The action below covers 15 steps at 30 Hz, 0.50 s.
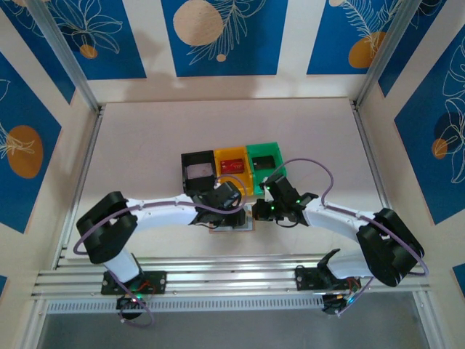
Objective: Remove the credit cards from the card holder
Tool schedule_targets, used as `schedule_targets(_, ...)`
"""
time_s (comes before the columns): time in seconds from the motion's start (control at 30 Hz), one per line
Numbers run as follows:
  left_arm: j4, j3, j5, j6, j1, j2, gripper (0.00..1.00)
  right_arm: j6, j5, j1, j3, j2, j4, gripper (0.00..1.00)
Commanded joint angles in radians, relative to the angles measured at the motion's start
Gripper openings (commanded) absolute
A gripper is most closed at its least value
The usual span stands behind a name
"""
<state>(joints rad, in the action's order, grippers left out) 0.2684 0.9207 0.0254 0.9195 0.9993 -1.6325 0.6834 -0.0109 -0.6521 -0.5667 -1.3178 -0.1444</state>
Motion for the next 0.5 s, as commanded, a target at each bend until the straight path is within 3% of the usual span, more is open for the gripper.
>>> schedule_targets(0.0, -0.001, 0.01, -0.016, 0.007, 0.009, -0.02, 0.51, 0.011, -0.004, 0.005, 0.008, -0.019, 0.007, 0.06)
schedule_targets(0.47, -0.008, 0.024, -0.041, 0.011, 0.009, -0.042, 0.39, 0.021, -0.026, 0.006, 0.01, -0.065, 0.035, 0.06)
